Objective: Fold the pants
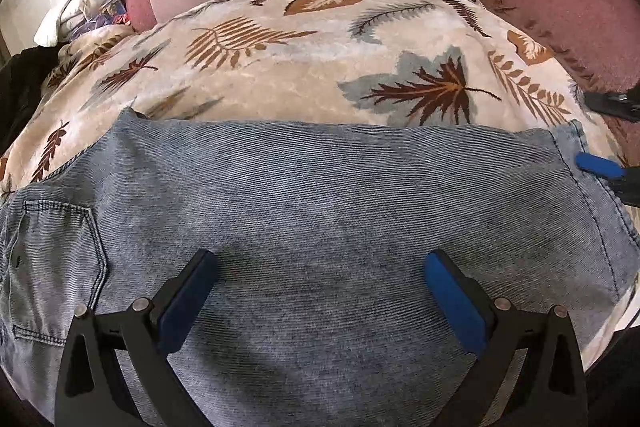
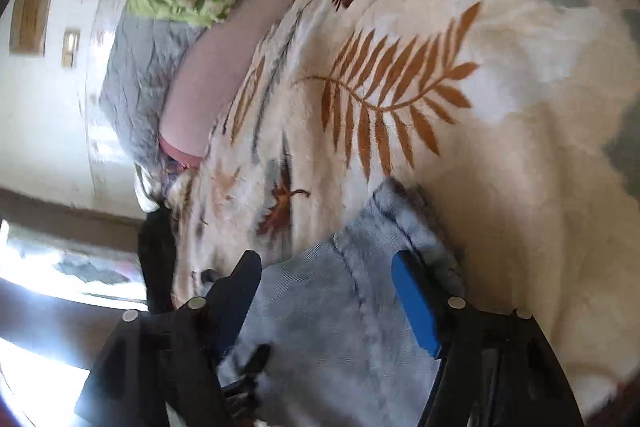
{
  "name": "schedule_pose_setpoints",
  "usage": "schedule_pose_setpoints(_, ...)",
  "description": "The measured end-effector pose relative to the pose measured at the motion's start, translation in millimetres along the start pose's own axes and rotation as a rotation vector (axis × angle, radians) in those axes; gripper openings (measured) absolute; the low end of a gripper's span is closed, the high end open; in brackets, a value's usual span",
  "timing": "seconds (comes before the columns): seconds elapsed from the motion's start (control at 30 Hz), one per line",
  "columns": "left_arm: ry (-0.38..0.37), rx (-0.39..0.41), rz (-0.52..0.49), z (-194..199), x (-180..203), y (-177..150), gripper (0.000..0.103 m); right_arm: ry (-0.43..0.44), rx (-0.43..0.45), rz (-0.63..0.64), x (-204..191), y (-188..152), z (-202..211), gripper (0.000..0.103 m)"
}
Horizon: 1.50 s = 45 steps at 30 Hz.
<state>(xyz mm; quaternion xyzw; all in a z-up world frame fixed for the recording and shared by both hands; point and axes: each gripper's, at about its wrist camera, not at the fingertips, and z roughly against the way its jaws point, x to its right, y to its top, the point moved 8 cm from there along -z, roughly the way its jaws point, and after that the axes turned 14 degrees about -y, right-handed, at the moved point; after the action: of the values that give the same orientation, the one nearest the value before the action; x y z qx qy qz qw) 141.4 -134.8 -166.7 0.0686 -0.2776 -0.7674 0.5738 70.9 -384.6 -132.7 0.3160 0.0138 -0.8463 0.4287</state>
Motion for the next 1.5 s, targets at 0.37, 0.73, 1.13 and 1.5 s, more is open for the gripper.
schedule_pose_setpoints(0.37, -0.120, 0.062, 0.027, 32, 6, -13, 0.103, 0.106, -0.015, -0.150, 35, -143, 45, 0.075)
schedule_pose_setpoints(0.73, -0.140, 0.062, 0.036, 33, 5, -18, 0.103, 0.083, 0.074, -0.337, 74, -114, 41, 0.075)
schedule_pose_setpoints(1.13, -0.119, 0.042, -0.001, 25, 17, -15, 0.103, 0.078, 0.116, -0.374, 87, -99, 54, 0.075)
schedule_pose_setpoints(1.5, -0.102, 0.004, -0.031, 13, 21, -26, 0.103, 0.106, 0.093, -0.385, 96, -98, 53, 0.075)
